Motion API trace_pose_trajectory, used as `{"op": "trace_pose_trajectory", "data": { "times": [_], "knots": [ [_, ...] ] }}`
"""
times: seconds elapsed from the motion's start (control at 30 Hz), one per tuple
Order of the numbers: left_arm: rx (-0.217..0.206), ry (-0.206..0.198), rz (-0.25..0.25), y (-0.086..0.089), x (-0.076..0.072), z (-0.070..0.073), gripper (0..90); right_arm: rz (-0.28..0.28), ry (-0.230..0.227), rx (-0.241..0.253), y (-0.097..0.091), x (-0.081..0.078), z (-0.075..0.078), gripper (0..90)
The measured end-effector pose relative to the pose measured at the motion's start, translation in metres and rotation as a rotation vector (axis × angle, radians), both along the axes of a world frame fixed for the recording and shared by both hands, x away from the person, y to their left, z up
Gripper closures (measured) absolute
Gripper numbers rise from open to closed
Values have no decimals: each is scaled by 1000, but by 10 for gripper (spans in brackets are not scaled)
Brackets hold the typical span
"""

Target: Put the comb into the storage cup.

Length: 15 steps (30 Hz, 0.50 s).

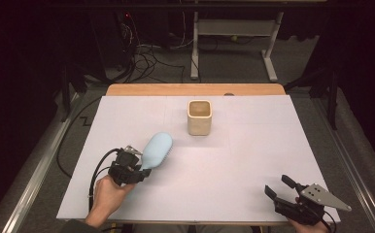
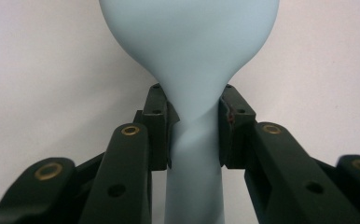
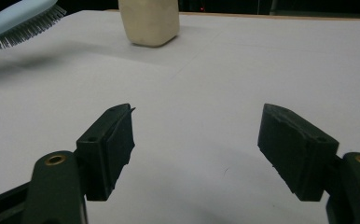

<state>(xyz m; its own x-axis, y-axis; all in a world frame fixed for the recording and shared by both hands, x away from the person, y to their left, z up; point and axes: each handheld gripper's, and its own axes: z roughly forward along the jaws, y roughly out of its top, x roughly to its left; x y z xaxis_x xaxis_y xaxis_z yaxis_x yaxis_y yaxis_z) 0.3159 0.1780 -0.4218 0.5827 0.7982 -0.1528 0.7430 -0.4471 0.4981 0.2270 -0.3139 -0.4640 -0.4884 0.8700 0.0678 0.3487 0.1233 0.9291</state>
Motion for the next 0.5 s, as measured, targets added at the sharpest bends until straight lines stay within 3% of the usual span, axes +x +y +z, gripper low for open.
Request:
{"op": "trace_pose_trajectory", "data": {
  "times": [0.5],
  "knots": [
    [-35,-17,-52,-12,-3,4,695,-6,-12,3,1,-1,1,280]
  ]
}}
